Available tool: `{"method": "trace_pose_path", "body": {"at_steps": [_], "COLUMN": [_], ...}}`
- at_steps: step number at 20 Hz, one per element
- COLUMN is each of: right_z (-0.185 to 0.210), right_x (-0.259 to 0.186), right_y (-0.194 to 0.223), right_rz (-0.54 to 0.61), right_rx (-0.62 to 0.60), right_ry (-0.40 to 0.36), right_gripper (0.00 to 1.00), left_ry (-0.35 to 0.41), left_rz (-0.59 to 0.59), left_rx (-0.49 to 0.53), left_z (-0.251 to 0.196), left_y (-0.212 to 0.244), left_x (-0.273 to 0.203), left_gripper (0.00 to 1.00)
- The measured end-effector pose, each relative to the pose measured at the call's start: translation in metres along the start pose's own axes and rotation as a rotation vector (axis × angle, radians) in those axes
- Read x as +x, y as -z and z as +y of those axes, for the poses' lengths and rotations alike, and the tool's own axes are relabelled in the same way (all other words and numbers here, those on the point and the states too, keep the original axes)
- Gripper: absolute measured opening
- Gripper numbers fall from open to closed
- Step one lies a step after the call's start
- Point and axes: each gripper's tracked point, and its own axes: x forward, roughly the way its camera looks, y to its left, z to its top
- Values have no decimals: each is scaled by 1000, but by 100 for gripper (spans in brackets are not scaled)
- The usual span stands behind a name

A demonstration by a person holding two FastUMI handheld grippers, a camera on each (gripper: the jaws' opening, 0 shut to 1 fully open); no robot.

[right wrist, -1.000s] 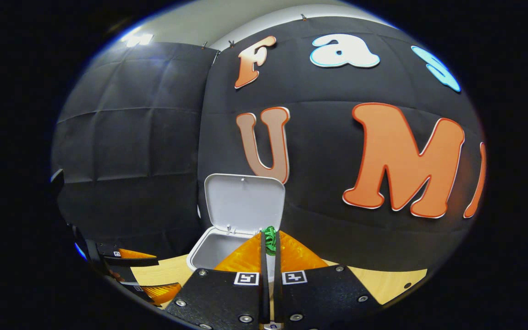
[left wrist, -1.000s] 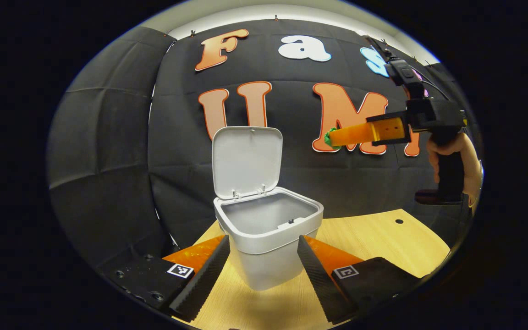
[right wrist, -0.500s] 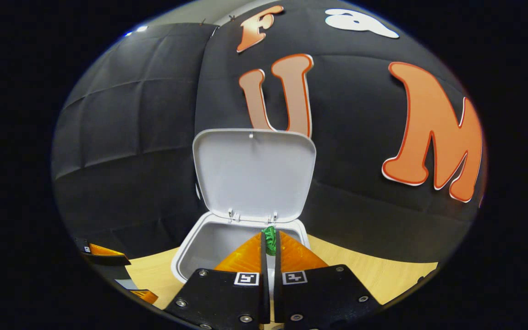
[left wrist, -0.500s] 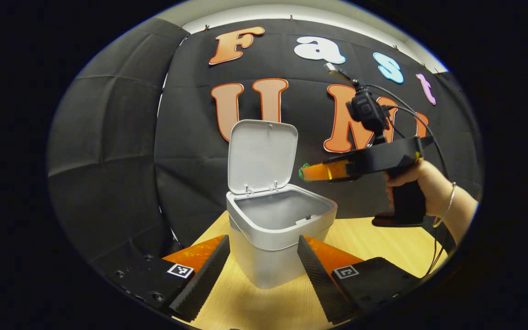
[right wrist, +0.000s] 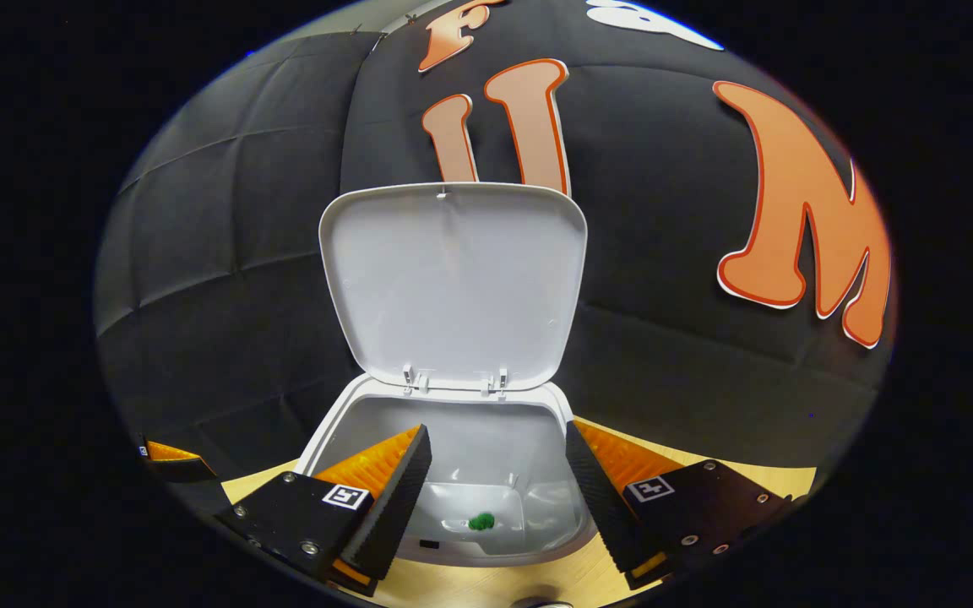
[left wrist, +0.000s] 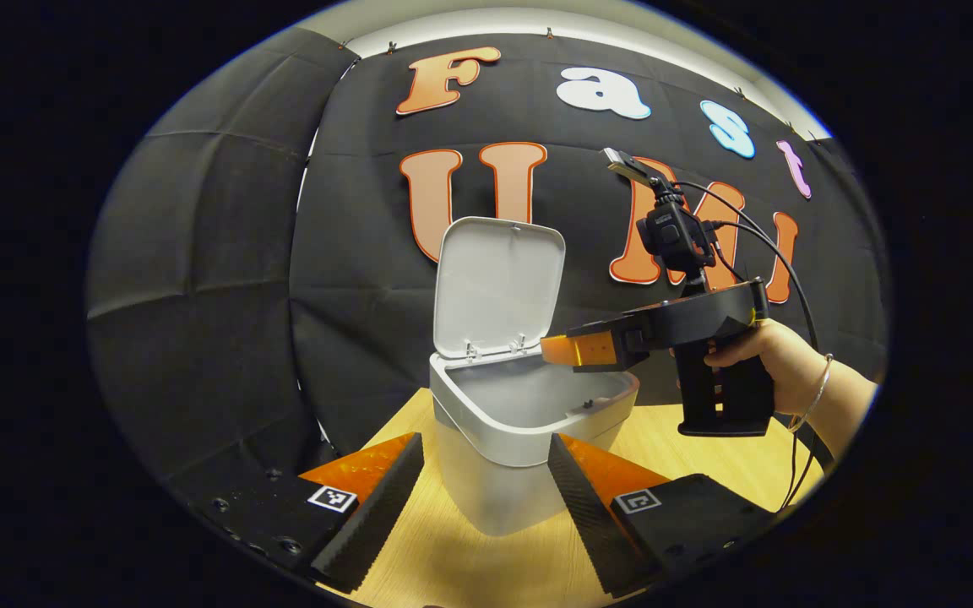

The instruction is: Press the lid of the desktop garbage bin to open it, pick up the crumpled paper on the desktop and throw it into the bin, then pick up the pop can on the desktop and drop it into the bin, and finally close the garbage bin lid.

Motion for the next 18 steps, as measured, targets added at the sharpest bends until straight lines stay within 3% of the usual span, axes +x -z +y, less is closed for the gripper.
{"method": "trace_pose_path", "body": {"at_steps": [8, 18], "right_z": [-11, -57], "right_x": [-25, -112], "right_y": [-13, -28], "right_rz": [-36, -138], "right_rx": [-1, 57], "right_ry": [13, 80], "right_gripper": [95, 95], "left_ry": [17, 50], "left_rz": [0, -13], "left_rx": [5, 6], "left_z": [-9, -37], "left_y": [-4, -9], "left_x": [1, -6], "left_gripper": [94, 94]}}
